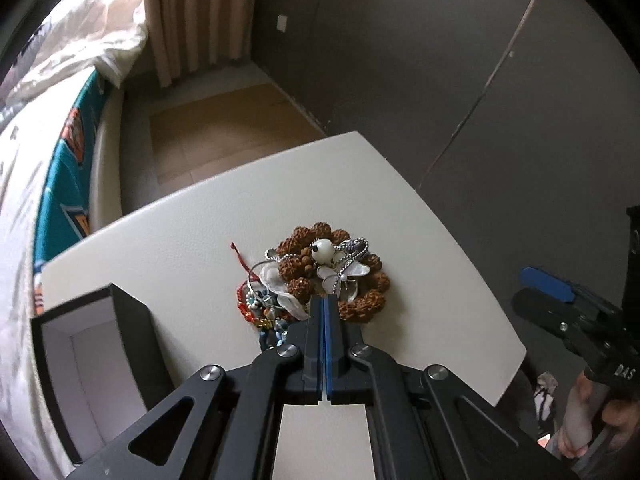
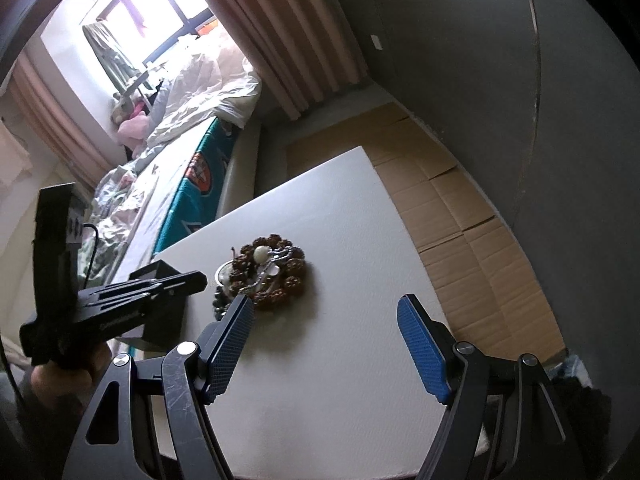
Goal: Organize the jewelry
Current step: 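Move the left tool onto the jewelry pile and close on it, then grasp the brown bead bracelet with the right tool while the left tool holds the pile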
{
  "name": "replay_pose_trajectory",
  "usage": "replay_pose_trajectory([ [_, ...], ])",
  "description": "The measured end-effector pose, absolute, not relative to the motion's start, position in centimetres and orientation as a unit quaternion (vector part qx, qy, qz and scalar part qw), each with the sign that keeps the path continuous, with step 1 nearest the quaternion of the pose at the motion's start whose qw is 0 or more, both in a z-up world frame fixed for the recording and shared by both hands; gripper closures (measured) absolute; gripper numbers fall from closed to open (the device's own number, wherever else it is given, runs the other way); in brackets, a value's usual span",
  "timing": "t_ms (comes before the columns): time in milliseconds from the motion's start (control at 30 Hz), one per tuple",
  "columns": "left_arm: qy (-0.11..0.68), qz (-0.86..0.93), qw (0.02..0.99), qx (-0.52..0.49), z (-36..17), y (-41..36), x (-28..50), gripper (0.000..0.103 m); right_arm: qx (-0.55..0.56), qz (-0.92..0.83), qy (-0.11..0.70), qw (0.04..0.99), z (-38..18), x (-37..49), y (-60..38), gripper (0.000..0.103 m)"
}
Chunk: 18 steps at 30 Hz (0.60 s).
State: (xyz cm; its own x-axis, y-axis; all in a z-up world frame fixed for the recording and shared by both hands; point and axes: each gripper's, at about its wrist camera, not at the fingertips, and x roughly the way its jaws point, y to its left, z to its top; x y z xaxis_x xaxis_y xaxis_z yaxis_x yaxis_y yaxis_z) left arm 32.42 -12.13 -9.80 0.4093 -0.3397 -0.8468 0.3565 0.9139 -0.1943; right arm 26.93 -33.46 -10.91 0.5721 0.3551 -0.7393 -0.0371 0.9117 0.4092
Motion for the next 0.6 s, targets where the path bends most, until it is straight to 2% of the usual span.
replay_pose_trajectory([
  [400, 0.528, -0.149, 0.835, -0.042, -9.9, -8.5, 32.8, 0.103, 0.191, 0.123, 0.508, 0.831, -15.7, 32.3, -29.5, 0.028],
  [433, 0.529, -0.147, 0.835, -0.045, -9.9, -8.2, 32.9, 0.103, 0.192, 0.120, 0.513, 0.828, -16.1, 32.8, -29.3, 0.028],
  [467, 0.528, -0.144, 0.835, -0.047, -9.9, -7.8, 32.9, 0.103, 0.192, 0.117, 0.518, 0.825, -16.4, 33.2, -29.1, 0.033],
  [533, 0.527, -0.140, 0.836, -0.053, -9.7, -7.2, 33.1, 0.099, 0.196, 0.109, 0.536, 0.814, -17.2, 34.0, -28.8, 0.041],
  [567, 0.527, -0.138, 0.836, -0.059, -9.7, -6.8, 33.2, 0.092, 0.197, 0.106, 0.543, 0.809, -17.5, 34.3, -28.7, 0.045],
  [600, 0.526, -0.137, 0.837, -0.065, -9.6, -6.5, 33.3, 0.078, 0.195, 0.102, 0.552, 0.804, -17.9, 34.6, -28.4, 0.046],
])
